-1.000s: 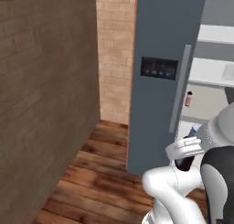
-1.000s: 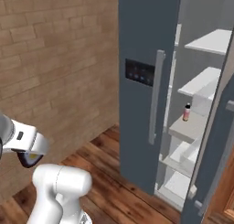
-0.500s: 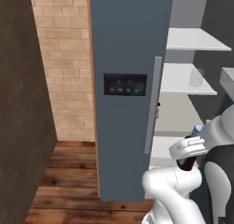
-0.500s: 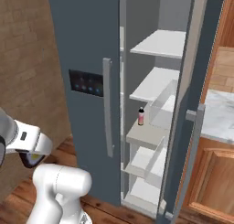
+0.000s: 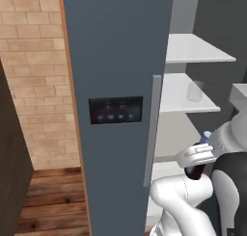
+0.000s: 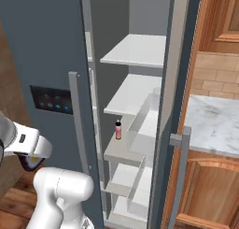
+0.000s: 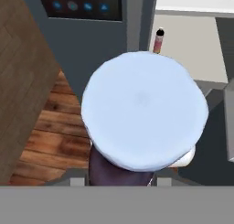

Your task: Place the condiment bottle and mustard from the counter to the top shelf of the fridge. If the existing items in the fridge are on the top shelf, move them to other shelves.

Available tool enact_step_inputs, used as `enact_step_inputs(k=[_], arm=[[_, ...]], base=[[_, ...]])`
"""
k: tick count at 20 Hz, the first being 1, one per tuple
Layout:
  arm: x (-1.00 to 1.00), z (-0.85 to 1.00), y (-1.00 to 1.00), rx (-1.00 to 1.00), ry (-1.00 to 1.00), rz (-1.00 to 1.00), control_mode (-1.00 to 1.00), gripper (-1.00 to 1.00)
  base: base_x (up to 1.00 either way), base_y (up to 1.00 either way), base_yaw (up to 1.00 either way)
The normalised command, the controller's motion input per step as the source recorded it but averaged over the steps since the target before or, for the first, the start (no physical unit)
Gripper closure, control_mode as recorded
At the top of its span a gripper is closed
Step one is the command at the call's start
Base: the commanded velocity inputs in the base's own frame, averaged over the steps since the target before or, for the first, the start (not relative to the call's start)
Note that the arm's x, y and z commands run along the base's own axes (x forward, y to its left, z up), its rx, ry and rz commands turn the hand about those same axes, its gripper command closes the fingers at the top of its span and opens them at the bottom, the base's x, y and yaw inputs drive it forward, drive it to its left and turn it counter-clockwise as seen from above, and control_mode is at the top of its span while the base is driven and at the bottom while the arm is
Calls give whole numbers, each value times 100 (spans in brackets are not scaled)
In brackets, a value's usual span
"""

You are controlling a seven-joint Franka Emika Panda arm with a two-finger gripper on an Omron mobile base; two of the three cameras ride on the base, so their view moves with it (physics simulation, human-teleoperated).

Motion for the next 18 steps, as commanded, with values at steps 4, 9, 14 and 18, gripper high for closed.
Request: enact_step_inputs(k=[4,9,14,18], arm=[[0,0,0,0,0,0,100,100],[0,0,0,0,0,0,100,100],[14,19,-26,0,-1,-10,-100,100],[21,47,-63,0,-11,-13,-100,100]], base=[[44,-20,-17],[45,-21,-16],[16,-6,-7],[0,0,0]])
